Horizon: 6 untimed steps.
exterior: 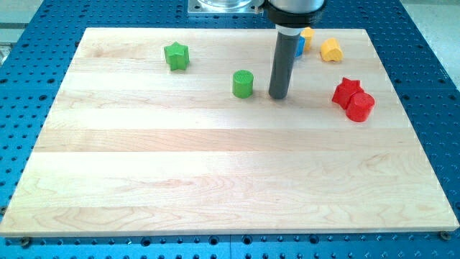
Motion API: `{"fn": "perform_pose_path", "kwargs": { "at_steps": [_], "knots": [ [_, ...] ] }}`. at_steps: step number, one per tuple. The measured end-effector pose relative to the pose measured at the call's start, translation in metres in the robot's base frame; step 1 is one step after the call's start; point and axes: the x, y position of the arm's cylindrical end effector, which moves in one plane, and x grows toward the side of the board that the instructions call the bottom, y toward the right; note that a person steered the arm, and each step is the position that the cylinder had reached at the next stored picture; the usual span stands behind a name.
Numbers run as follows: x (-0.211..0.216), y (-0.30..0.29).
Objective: Push the green circle diagonally to the green star
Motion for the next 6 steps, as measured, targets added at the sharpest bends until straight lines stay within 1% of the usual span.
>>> {"fn": "perform_pose_path", "kwargs": {
  "at_steps": [2,3,4,5,6],
  "knots": [
    [0.008,-0.040],
    [-0.005,-0.036],
    [-0.042,-0.057],
    [0.000,-0.102],
    [0.045,-0.110]
  ]
}}
